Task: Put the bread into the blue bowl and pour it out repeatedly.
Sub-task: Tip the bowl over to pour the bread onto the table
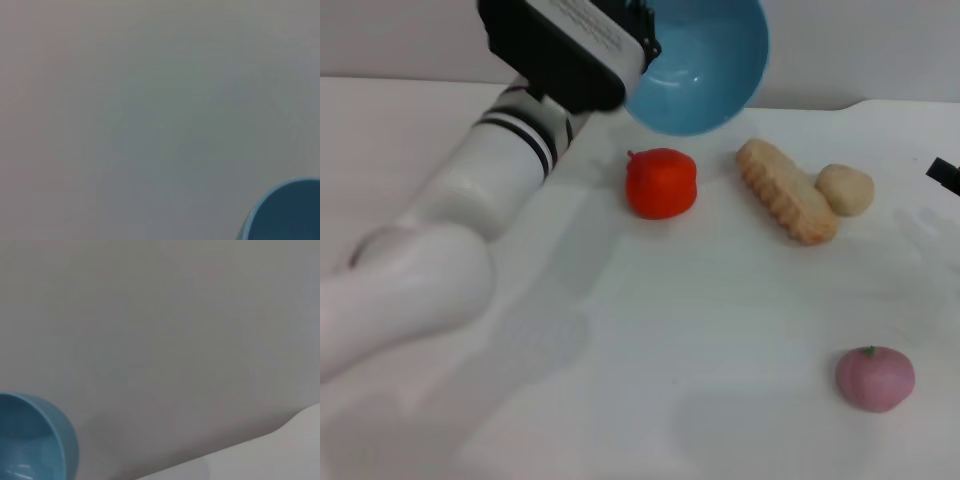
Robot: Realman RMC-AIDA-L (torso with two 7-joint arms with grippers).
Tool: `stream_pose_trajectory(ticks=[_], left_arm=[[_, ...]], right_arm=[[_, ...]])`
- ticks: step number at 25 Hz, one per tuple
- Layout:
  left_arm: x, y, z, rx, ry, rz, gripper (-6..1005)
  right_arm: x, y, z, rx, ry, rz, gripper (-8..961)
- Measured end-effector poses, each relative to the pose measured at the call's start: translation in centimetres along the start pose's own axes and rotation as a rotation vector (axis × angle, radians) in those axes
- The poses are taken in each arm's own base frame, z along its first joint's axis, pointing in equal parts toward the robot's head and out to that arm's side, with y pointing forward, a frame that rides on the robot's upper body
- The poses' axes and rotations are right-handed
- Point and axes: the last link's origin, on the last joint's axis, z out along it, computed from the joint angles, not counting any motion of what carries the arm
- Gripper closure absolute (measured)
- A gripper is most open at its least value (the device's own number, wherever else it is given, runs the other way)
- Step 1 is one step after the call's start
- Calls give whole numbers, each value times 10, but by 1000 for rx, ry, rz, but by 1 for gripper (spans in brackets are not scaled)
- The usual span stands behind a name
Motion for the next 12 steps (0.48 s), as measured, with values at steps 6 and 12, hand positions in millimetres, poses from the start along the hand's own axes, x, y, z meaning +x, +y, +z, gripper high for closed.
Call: stream_pose_trajectory(ticks=[6, 12], left_arm=[[-9, -23, 10, -170, -183, -334, 967], [-16, -53, 8, -337, -318, -628, 967]], right_arm=[[-1, 2, 2, -6, 7, -8, 401], [-8, 9, 8, -45, 9, -36, 401]])
